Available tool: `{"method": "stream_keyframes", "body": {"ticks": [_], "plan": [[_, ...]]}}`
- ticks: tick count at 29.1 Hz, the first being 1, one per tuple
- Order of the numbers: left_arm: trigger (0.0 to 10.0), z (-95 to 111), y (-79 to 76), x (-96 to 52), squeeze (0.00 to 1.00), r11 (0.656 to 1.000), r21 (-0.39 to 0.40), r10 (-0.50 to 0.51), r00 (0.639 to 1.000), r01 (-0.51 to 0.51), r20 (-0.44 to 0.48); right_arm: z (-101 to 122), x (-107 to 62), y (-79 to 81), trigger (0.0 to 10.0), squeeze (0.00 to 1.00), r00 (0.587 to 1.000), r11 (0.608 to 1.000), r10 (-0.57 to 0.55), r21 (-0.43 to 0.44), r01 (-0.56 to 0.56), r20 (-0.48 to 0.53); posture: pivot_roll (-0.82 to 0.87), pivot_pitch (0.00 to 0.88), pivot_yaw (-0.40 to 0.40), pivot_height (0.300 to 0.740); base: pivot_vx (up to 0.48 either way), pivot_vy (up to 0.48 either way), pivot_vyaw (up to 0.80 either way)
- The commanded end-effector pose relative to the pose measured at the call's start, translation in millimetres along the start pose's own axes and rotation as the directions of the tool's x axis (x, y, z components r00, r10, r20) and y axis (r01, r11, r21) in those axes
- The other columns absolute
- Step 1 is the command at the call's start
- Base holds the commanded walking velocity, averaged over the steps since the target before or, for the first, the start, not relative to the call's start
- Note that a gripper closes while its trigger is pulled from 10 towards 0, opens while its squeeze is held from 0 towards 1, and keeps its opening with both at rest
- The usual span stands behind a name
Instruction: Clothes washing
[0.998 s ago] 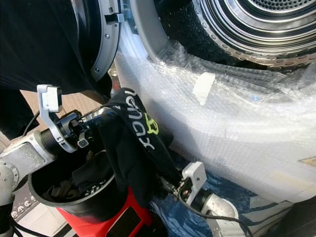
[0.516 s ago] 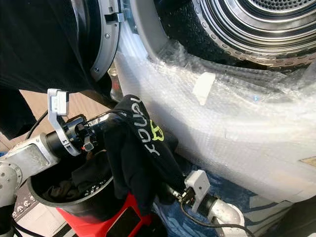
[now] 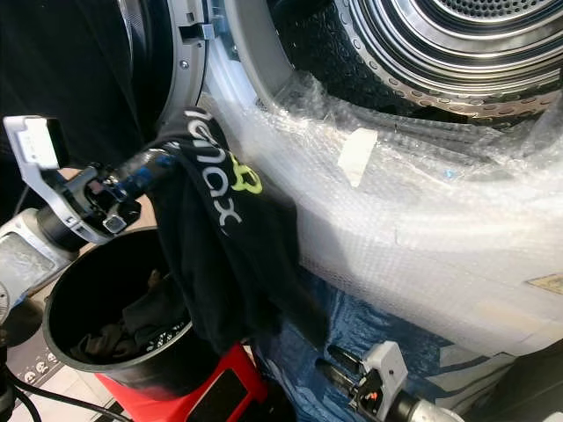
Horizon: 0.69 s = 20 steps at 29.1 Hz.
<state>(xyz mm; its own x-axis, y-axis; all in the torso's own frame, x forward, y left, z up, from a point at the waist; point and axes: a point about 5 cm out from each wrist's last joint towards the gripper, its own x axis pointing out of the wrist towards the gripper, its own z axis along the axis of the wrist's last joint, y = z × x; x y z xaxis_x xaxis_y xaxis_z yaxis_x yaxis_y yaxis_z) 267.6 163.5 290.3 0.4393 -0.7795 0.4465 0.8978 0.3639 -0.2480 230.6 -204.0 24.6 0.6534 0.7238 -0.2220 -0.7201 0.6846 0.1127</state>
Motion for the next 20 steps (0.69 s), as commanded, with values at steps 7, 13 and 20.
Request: {"method": "stream_keyframes", "body": {"ticks": [7,13,20], "plan": [[0.0,2,-10.4,1.2,0.00,0.998,0.022,-0.055,0.998,0.055,-0.013,4,1.8,-8.3,10.0,0.00,0.997,0.997,-0.073,0.004,0.073,0.021,0.17,0.132,0.078,0.740,0.000,0.000,0.00],[0.0,2,-10.4,1.1,0.00,0.998,0.022,-0.055,0.998,0.056,-0.013,3,2.0,-8.5,10.0,0.00,0.997,0.997,-0.074,0.001,0.074,0.020,0.17,0.132,0.078,0.740,0.000,0.000,0.00],[0.0,-13,-9.1,-3.6,0.00,0.999,0.022,-0.042,0.994,0.045,-0.098,18,-39.9,-28.7,10.0,1.00,0.989,0.982,-0.061,-0.185,0.036,-0.132,0.16,0.135,0.078,0.740,0.000,0.000,0.00]]}}
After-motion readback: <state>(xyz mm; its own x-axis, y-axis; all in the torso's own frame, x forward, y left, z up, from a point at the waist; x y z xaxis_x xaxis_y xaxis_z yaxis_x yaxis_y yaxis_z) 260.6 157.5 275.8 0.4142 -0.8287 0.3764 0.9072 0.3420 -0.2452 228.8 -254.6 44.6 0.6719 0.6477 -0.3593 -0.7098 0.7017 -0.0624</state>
